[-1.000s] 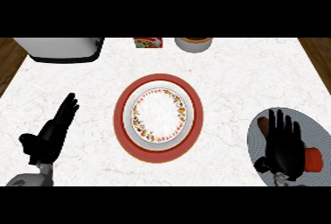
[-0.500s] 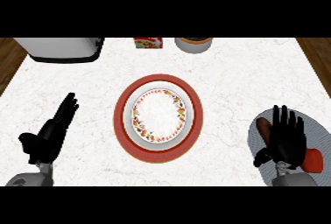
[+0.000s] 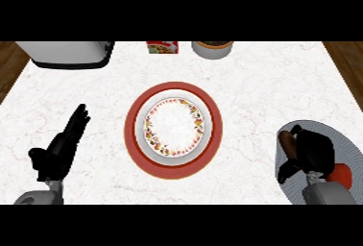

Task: Pick the sweet potato from the placemat and place it in the plate

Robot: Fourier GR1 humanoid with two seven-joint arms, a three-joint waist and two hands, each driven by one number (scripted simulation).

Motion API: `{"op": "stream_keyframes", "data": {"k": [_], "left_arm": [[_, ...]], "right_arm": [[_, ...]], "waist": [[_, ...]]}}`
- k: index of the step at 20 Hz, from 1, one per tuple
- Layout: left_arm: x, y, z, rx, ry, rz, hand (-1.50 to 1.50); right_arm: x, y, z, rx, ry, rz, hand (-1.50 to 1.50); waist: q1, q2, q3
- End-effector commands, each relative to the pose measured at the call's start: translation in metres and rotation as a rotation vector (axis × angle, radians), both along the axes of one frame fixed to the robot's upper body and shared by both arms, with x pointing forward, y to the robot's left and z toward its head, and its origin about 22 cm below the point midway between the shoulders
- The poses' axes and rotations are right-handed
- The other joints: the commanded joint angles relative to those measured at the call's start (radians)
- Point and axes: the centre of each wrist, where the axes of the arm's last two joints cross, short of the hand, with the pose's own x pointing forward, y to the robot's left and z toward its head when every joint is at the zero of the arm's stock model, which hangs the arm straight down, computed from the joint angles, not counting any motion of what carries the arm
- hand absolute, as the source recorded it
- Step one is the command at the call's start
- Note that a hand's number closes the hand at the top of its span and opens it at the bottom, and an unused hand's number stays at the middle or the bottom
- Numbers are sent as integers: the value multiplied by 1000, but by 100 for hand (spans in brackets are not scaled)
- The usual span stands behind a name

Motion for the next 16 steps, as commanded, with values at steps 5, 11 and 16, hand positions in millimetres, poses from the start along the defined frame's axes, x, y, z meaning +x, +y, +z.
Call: {"op": "stream_keyframes", "data": {"k": [5, 11, 16], "left_arm": [[0, 19, 10, 13, 9, 32, 0], [-1, 5, 6, -1, 9, 39, 0], [2, 31, 8, 16, -9, 27, 0]], "right_arm": [[-62, 38, -27, 323, 8, -108, 150], [-139, 65, -1, 415, -145, -125, 150], [-181, 98, 45, 436, -281, -66, 150]], "waist": [[-42, 3, 19], [-49, 2, 17], [-31, 9, 17]]}}
